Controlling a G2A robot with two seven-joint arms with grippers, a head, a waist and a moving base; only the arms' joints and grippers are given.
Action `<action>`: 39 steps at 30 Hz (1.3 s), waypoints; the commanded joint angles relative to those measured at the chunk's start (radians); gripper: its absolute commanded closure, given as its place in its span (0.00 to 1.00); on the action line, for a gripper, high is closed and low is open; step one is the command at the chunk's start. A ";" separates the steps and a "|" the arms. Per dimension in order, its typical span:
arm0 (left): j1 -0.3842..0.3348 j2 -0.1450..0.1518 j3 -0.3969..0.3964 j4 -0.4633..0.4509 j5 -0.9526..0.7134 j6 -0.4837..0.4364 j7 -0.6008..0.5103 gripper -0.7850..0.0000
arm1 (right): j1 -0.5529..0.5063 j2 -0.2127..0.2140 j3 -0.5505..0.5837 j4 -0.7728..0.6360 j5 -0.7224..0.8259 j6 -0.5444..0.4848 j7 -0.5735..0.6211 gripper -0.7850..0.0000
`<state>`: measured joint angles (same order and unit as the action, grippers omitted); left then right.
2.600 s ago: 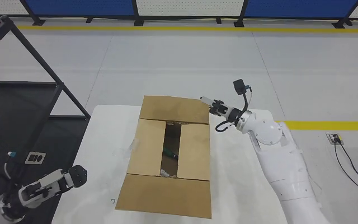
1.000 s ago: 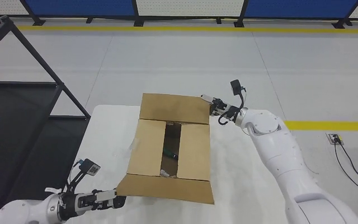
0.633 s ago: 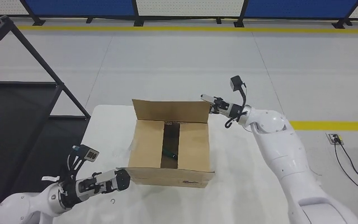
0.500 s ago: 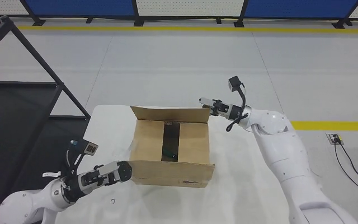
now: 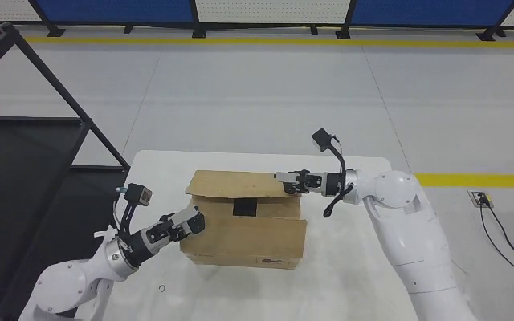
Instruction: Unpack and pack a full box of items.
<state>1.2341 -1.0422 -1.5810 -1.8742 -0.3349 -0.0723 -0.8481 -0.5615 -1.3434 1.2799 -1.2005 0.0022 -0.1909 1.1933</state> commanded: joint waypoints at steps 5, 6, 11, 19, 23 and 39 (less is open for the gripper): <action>-0.052 -0.006 0.071 0.036 0.071 0.020 0.088 0.00 | -0.050 0.008 -0.004 -0.075 0.009 0.108 -0.040 0.00; -0.061 -0.007 0.083 0.042 0.079 0.026 0.098 0.00 | -0.056 0.008 -0.003 -0.082 0.021 0.118 -0.049 0.00; -0.101 -0.013 0.136 0.075 0.135 0.065 0.150 0.00 | -0.072 0.013 -0.004 -0.105 0.040 0.164 -0.076 0.00; -0.136 -0.021 0.179 0.095 0.140 0.096 0.204 0.00 | -0.062 0.017 -0.025 -0.092 0.093 0.180 -0.052 0.00; -0.143 -0.023 0.195 0.101 0.150 0.101 0.226 0.00 | -0.058 0.019 -0.035 -0.086 0.122 0.173 -0.027 0.00; -0.140 -0.026 0.169 0.068 0.111 0.074 0.257 0.00 | -0.046 0.027 -0.090 -0.046 0.115 0.201 -0.046 0.00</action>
<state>1.0925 -1.0695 -1.3943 -1.7999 -0.1929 0.0066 -0.5847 -0.6076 -1.3171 1.1916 -1.2501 0.1210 0.0117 1.1519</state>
